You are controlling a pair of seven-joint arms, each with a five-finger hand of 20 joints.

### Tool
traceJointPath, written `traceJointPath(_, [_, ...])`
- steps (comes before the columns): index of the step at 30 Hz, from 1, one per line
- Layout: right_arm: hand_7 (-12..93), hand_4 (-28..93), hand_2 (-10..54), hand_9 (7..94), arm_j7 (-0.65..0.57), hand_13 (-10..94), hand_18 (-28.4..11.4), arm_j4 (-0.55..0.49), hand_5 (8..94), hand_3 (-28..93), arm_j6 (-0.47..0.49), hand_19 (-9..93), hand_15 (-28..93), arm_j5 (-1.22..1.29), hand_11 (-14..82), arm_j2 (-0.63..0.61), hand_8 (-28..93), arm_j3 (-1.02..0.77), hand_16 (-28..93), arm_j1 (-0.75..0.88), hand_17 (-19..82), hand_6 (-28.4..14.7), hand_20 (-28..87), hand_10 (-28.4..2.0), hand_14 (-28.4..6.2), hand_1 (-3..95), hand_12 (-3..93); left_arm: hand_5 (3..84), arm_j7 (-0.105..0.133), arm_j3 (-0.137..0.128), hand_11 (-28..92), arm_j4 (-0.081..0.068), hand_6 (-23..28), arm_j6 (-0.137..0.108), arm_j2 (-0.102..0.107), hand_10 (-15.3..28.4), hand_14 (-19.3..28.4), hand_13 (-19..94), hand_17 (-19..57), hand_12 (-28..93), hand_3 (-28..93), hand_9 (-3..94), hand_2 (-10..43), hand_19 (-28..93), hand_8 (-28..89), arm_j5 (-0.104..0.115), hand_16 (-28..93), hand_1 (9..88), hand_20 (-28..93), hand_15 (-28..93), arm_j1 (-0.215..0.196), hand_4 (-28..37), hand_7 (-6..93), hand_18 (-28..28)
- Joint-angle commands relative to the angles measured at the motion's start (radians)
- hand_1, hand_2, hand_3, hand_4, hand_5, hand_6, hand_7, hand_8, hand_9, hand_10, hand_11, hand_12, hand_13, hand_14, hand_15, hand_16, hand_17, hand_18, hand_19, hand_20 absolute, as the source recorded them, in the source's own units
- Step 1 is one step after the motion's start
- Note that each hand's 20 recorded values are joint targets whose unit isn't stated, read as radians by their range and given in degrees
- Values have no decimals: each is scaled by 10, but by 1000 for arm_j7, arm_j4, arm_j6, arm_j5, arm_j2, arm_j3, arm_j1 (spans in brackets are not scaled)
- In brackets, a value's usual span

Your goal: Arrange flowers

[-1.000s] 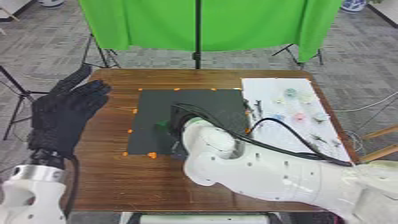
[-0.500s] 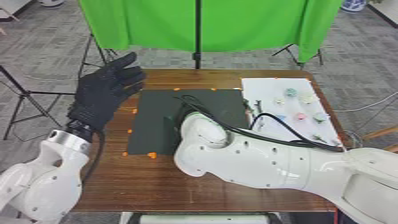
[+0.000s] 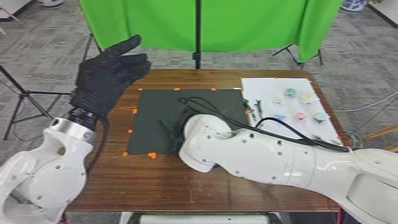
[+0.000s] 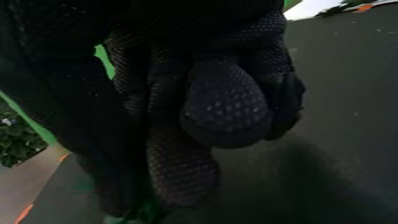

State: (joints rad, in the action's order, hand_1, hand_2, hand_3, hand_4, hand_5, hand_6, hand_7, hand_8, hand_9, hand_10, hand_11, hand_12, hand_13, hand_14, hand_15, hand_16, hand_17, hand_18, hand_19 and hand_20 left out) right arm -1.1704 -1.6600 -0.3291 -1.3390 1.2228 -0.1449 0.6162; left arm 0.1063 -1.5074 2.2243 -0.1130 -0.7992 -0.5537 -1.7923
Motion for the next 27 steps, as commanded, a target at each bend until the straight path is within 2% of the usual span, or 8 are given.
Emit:
traceJointPath(1, [205,-283,-67,863,-15,817,-184,0,779,513,16,932,721,29,431,-10,-48,-21,177,-1,505,24,319,-99,-57,521,205,314,-11,23,514,-24,74,30,-11,165,148,228,-69,-62,798,254,77,439,-156,-1,-213,205,152,618,30,-283,209,167])
traceJointPath(8, [171,-283,-78,859,4,816,-186,-4,758,540,62,932,726,55,442,-8,-81,-30,176,-3,503,20,328,-105,-56,467,208,312,17,8,375,-11,71,15,0,181,218,225,-96,42,778,282,85,477,-124,1,-135,206,127,531,-1,-283,177,199])
traceJointPath(12, [166,-283,-89,847,18,806,-189,-10,736,553,105,932,732,68,450,-7,-113,-36,180,-1,496,19,331,-108,-59,464,208,315,25,17,379,-14,72,11,1,180,204,225,-94,49,780,282,85,477,-121,2,-135,205,122,553,8,-283,167,197])
traceJointPath(16, [155,-283,-82,840,45,797,-192,-19,706,592,146,932,738,97,453,-6,-136,-33,178,-15,487,18,333,-111,-62,437,208,312,59,23,345,-12,71,3,12,186,234,221,-102,60,775,286,88,487,-114,7,-129,204,121,527,7,-283,168,207])
traceJointPath(17, [149,-283,-79,840,55,795,-195,-15,700,586,149,932,739,103,452,0,-135,-13,178,-41,485,18,333,-112,-64,441,207,312,89,19,327,-6,71,-2,23,188,241,223,-107,71,772,290,90,491,-112,10,-119,204,120,513,-4,-283,166,212])
traceJointPath(18, [147,-283,-78,840,171,793,-195,31,697,590,213,932,741,120,452,79,-134,94,178,-176,484,18,333,-112,-64,438,207,312,452,-93,315,132,71,-209,205,188,245,223,-110,80,771,292,91,492,-111,93,-111,203,118,504,-300,-283,164,216])
traceJointPath(19, [147,-283,-77,839,135,793,-196,14,689,587,183,932,741,133,452,47,-134,78,178,-157,483,20,333,-113,-65,439,207,313,314,-33,312,74,71,-124,136,189,246,223,-110,85,771,293,91,493,-110,52,-108,203,117,503,-162,-283,163,217])
traceJointPath(27, [138,-283,-67,838,146,789,-200,9,652,604,271,932,744,128,449,63,-136,37,176,-124,475,22,330,-118,-69,427,207,311,316,-52,286,86,71,-138,130,192,260,224,-119,98,770,296,93,492,-103,53,-88,203,113,462,-193,-283,160,225])
